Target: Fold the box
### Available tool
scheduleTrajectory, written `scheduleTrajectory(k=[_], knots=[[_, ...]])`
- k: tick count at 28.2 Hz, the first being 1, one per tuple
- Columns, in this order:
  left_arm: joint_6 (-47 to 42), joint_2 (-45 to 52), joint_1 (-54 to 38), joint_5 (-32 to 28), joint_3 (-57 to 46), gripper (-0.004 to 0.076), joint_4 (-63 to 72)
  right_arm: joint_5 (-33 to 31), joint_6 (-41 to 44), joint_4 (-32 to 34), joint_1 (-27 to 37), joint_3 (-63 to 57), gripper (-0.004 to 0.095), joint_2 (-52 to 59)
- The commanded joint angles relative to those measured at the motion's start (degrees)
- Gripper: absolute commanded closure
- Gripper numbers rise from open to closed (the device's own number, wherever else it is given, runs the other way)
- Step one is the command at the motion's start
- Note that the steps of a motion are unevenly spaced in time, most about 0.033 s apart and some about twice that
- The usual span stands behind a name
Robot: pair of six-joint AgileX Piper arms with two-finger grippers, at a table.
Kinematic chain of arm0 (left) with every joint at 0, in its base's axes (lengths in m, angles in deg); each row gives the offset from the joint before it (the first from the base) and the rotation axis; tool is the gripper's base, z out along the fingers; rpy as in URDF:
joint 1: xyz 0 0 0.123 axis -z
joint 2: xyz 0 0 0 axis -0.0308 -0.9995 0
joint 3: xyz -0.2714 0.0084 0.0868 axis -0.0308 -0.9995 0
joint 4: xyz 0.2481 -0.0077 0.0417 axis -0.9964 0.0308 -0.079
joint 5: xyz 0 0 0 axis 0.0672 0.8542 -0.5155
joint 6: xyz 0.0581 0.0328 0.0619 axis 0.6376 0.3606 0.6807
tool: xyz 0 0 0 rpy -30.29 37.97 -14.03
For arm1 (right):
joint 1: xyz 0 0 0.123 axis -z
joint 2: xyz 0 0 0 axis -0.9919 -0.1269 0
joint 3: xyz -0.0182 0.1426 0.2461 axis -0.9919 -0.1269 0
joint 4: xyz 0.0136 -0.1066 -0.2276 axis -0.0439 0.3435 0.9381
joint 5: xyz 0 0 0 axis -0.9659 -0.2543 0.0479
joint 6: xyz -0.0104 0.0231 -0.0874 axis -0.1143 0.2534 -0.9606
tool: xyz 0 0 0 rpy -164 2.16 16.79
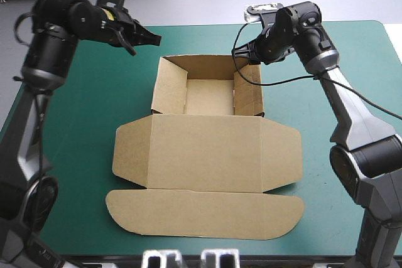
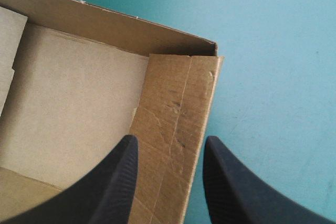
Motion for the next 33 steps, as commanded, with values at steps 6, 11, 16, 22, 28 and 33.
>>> scheduleTrajectory(k=[6, 11, 16, 22, 28, 33], knots=[[1.46, 17.82, 0.24, 1.96, -8.62, 0.0734, -1.14, 1.20, 1.07, 0.60, 0.32, -8.56, 0.0560, 3.18], [1.46, 27.37, 0.24, 1.86, -24.19, 0.0734, -2.43, 6.00, 2.52, -1.29, 1.41, -13.16, 0.0561, 3.05], [1.46, 37.80, 0.24, -1.89, -39.99, 0.0734, -2.72, 6.79, 2.13, -3.60, 1.63, -13.36, 0.0583, 1.24], [-0.29, 51.37, 0.24, -7.22, -53.81, 0.0734, -2.46, 6.12, 1.07, -6.16, 1.63, -13.36, 0.0928, -1.24], [-1.71, 63.45, 0.24, -7.21, -65.14, 0.0734, -3.36, 0.80, 0.81, -3.40, 2.59, -11.76, 0.0928, -0.24], [-9.83, 71.02, 0.24, -6.86, -74.17, 0.0734, -7.50, -0.14, 0.15, 1.04, 8.54, -11.27, 0.0927, 5.28]])
